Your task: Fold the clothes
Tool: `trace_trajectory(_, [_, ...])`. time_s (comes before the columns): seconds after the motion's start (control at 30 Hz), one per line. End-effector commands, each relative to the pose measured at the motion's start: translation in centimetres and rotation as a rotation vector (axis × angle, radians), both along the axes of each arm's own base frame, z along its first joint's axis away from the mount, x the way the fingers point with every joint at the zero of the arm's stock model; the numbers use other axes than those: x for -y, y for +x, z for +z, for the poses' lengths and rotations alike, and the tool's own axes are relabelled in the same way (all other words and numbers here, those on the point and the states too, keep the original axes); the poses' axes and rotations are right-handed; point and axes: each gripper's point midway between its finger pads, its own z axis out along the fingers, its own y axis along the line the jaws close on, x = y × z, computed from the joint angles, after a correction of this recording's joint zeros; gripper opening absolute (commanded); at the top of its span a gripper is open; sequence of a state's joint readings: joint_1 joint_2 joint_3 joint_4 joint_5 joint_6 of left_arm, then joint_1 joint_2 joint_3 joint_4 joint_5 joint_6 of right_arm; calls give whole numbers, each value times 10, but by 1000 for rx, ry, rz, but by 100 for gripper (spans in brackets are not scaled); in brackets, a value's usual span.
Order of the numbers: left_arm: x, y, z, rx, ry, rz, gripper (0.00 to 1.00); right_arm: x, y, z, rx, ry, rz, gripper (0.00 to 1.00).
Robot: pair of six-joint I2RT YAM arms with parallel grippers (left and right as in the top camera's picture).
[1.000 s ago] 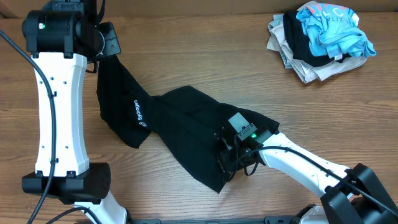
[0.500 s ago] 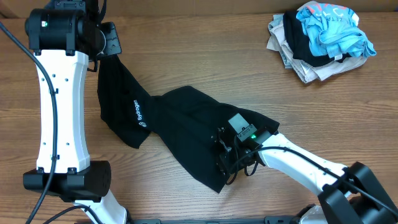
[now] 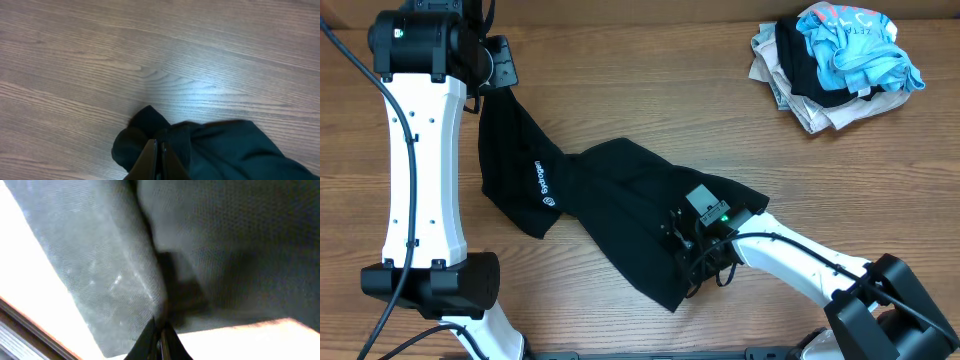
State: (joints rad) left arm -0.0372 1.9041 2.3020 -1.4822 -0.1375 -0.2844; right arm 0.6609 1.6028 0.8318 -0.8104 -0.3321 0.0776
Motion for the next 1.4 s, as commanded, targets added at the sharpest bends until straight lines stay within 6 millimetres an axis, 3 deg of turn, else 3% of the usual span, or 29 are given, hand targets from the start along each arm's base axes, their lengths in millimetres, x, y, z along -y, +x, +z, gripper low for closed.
trace_trajectory(0.0, [6, 3, 4, 22, -34, -30, 4, -21, 35, 41, 68, 63, -20, 4])
trace_trajectory(0.1, [8, 1, 15, 49, -46, -39, 4, -26, 67, 91, 136, 87, -60, 4])
trace_trajectory(0.17, [7, -3, 30, 85, -42, -43, 4, -19, 90, 129, 200, 76, -91, 4])
trace_trajectory(0.33, [-6, -19, 90, 257, -40, -14, 4, 32, 146, 237, 441, 3, -233, 4])
trace_trajectory(0.37, [-17, -33, 124, 357, -34, 10, 4, 56, 160, 281, 546, -4, -294, 4])
trace_trajectory(0.47, [-29, -58, 169, 491, -34, 46, 4, 82, 164, 345, 689, 34, -329, 4])
trace_trajectory(0.63, [-25, -119, 238, 713, -33, 34, 4, 103, 138, 427, 862, 125, -388, 4])
trace_trajectory(0.73, [-23, -161, 268, 827, -21, 36, 4, 108, 118, 458, 944, 168, -397, 4])
trace_trajectory(0.83, [-20, -195, 285, 901, -17, 33, 4, 113, 98, 481, 1018, 210, -409, 4])
trace_trajectory(0.93, [-19, -217, 294, 947, -12, 33, 4, 118, 82, 492, 1055, 231, -419, 4])
trace_trajectory(1.0, [-21, -221, 295, 953, -3, 39, 4, 120, 76, 496, 1070, 237, -420, 4])
trace_trajectory(1.13, [-25, -207, 285, 903, 9, 53, 4, 125, 81, 493, 1071, 203, -438, 4])
trace_trajectory(1.37, [-40, -123, 251, 752, 83, 59, 4, 114, 134, 471, 1036, 133, -393, 4])
